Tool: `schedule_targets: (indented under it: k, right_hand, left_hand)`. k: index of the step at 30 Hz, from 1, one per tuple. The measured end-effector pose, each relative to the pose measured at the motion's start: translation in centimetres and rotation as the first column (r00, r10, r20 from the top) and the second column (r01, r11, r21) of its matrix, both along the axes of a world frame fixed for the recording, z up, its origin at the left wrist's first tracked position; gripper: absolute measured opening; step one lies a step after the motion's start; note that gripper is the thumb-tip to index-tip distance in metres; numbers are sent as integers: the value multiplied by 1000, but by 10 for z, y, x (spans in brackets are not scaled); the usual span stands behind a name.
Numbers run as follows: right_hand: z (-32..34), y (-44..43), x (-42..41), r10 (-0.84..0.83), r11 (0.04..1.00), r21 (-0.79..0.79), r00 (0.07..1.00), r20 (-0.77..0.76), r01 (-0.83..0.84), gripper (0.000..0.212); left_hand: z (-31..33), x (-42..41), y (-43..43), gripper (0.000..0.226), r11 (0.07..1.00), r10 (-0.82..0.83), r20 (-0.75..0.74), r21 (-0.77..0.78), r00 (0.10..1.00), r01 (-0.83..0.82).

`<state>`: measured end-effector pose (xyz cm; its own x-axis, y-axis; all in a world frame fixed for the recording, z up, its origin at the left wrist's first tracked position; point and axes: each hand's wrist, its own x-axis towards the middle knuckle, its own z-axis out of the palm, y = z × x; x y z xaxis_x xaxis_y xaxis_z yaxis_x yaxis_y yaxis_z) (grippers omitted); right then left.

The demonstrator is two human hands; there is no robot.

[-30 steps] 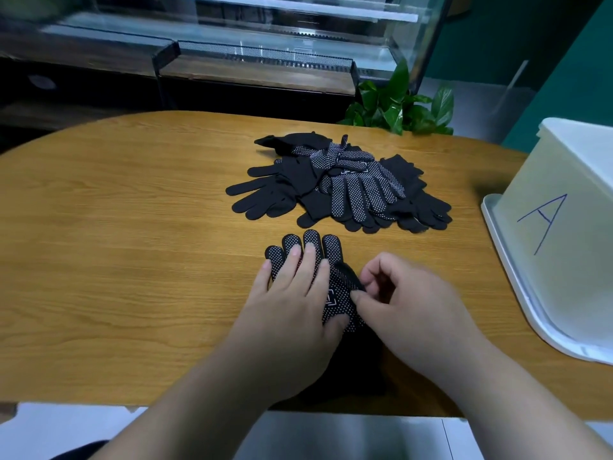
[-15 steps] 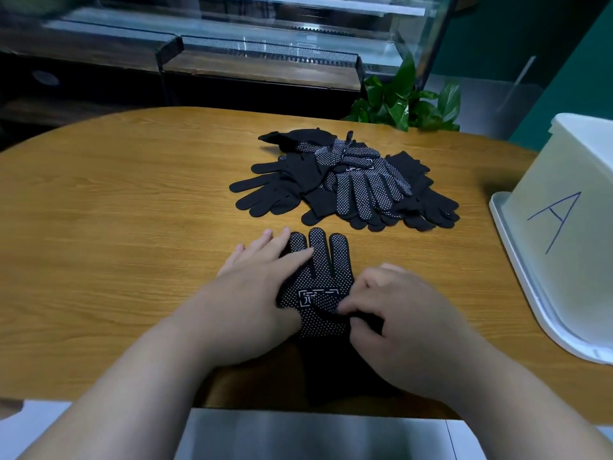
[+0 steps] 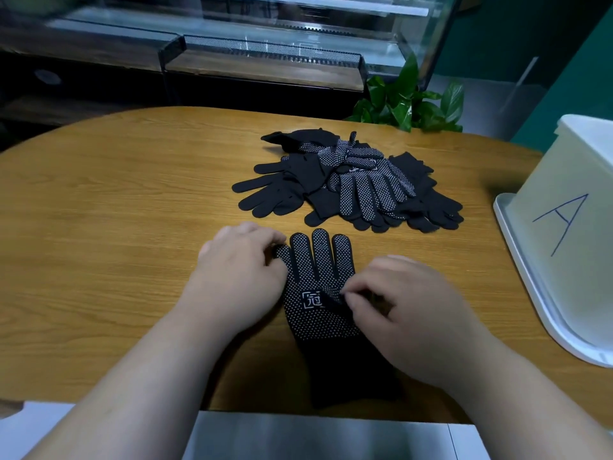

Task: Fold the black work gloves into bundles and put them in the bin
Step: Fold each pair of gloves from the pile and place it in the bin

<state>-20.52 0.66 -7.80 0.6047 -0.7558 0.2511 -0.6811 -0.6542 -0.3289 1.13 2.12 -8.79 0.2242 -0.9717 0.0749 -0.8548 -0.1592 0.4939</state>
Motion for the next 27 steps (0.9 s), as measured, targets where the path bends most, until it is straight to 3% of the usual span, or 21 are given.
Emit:
schedule_targets:
  k: [4,9,13,21,27]
  right_hand:
    - [1,-20,2,-189,981,71,970,151,180,7]
    - [-4,-60,9,-399,891,239,917,3,387,14]
    - [-3,-77,24,-386,875,276,917,-99,398,21]
    - [10,-88,48,-280,893,265,911,-303,363,13]
    - [14,-89,53,-227,906,306,945,-233,293,13]
  left_hand:
    - [0,4,-10,30,998,58,39,31,998,-59]
    - [5,7,-21,31,997,23,28,70,999,-25]
    - [8,3,-33,30,993,18,45,117,999,-23]
    - [22,-2,-56,22,960,-21,120,281,993,-13]
    - [17,-10,-57,29,946,-79,133,322,988,32]
